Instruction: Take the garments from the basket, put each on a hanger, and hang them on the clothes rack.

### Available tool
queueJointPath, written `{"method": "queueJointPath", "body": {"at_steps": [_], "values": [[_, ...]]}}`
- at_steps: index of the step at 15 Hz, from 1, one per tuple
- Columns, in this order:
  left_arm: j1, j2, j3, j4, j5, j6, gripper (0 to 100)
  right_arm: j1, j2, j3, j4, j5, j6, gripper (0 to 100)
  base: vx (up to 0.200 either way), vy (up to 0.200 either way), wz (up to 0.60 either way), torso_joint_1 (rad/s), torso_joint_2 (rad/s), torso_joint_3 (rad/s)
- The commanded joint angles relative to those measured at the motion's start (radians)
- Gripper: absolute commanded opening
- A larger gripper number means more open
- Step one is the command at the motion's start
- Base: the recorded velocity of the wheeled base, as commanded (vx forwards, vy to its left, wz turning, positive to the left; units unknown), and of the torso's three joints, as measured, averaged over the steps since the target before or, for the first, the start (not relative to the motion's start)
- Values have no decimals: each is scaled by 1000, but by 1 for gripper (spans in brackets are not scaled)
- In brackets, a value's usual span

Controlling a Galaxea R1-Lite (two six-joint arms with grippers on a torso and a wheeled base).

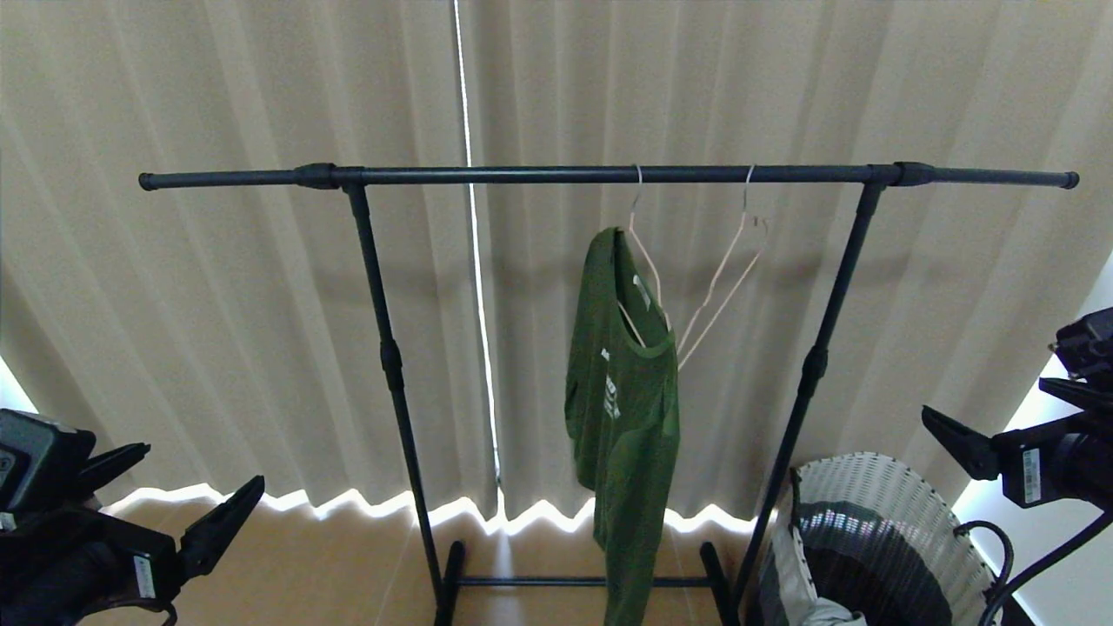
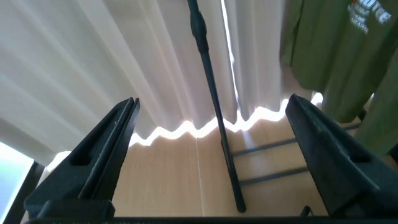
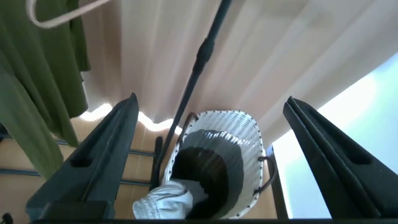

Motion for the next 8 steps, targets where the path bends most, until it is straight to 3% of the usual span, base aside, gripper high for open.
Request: {"method": "queueJointPath", "body": {"at_steps": [1, 8], "values": [[0, 0, 0, -1, 1, 0, 100, 0, -2, 9, -2, 0, -1, 100, 0, 0, 0, 0, 0, 0], [-3, -2, -12, -2, -1, -19, 100, 0, -3, 27, 0, -2, -1, 100, 0, 0, 0, 0, 0, 0]]}}
